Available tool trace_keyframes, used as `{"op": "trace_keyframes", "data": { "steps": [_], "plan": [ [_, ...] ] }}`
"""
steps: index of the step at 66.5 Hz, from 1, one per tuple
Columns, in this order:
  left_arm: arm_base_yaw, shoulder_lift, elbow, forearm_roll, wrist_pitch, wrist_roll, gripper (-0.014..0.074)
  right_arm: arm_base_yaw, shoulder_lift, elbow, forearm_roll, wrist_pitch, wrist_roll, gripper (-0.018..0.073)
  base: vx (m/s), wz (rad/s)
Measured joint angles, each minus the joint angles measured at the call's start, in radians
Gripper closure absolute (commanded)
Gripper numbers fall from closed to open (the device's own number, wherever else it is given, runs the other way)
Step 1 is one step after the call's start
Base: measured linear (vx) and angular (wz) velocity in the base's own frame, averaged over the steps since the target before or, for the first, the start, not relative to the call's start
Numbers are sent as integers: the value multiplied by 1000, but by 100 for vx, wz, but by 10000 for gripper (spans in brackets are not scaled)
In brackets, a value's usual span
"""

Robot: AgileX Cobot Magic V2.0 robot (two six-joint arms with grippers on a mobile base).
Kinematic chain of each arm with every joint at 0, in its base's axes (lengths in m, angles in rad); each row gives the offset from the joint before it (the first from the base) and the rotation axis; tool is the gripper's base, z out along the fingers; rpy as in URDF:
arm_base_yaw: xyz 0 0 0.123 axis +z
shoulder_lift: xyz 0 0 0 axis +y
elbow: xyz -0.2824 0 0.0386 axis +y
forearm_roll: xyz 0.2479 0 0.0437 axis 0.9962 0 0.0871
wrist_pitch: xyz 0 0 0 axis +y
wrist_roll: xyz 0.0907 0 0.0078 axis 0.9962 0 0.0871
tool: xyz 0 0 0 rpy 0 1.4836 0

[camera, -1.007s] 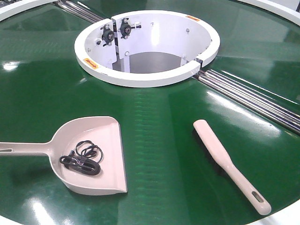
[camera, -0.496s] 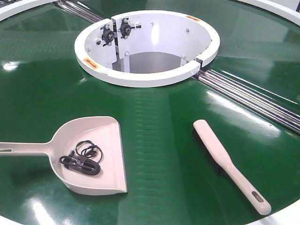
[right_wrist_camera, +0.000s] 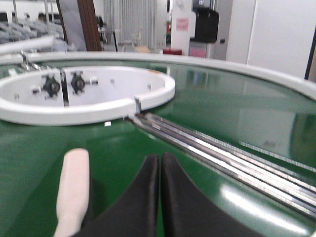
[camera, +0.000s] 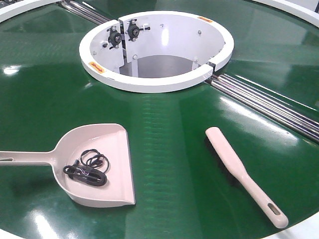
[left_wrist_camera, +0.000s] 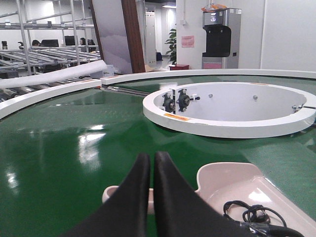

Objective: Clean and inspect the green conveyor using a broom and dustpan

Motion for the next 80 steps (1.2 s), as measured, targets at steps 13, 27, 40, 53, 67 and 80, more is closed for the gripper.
{"op": "trace_keyframes", "data": {
  "steps": [13,27,40,53,67,80],
  "plan": [
    [0,0,0,0,0,-1,604,0,-27,0,-36,-17,32,568,0,0],
    [0,0,0,0,0,-1,604,0,-27,0,-44,-17,85,568,0,0],
    [0,0,0,0,0,-1,604,0,-27,0,-44,-17,86,568,0,0],
    [0,0,0,0,0,-1,604,0,-27,0,-44,-17,86,568,0,0],
    [0,0,0,0,0,-1,604,0,-27,0,-44,-17,87,568,0,0],
    [0,0,0,0,0,-1,604,0,-27,0,-44,-17,87,568,0,0]
  ]
}}
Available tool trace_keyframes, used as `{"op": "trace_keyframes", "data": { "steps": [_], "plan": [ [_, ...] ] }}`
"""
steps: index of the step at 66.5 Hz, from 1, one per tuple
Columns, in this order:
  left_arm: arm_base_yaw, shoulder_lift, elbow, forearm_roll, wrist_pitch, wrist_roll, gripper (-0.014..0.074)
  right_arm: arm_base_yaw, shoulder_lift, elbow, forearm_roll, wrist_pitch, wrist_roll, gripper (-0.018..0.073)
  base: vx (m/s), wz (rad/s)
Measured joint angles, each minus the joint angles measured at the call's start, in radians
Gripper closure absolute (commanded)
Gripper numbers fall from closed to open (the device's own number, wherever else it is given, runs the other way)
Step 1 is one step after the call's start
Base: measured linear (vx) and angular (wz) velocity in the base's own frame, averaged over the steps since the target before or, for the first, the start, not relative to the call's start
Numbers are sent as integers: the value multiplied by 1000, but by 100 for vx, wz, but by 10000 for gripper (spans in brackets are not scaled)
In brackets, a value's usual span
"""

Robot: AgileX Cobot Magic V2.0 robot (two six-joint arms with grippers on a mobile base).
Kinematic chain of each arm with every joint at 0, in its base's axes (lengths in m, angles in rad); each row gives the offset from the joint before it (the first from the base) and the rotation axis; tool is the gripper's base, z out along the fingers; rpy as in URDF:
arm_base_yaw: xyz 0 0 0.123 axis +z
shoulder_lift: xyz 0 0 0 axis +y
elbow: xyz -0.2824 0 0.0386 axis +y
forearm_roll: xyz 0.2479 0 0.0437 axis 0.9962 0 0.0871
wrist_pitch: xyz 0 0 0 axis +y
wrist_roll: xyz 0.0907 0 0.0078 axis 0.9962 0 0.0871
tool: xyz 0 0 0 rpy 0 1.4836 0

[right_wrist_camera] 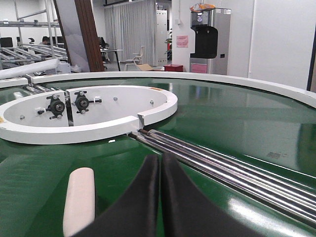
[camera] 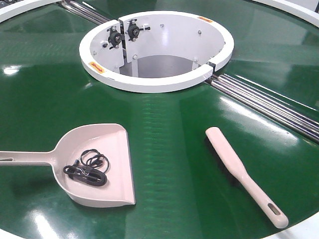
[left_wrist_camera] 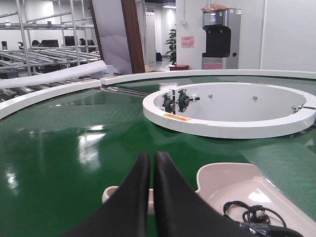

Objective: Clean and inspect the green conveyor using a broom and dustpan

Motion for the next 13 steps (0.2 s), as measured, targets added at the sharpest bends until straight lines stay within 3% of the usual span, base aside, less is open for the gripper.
{"op": "trace_keyframes", "data": {
  "steps": [13],
  "plan": [
    [0,0,0,0,0,0,604,0,0,0,0,0,0,568,0,0]
  ]
}}
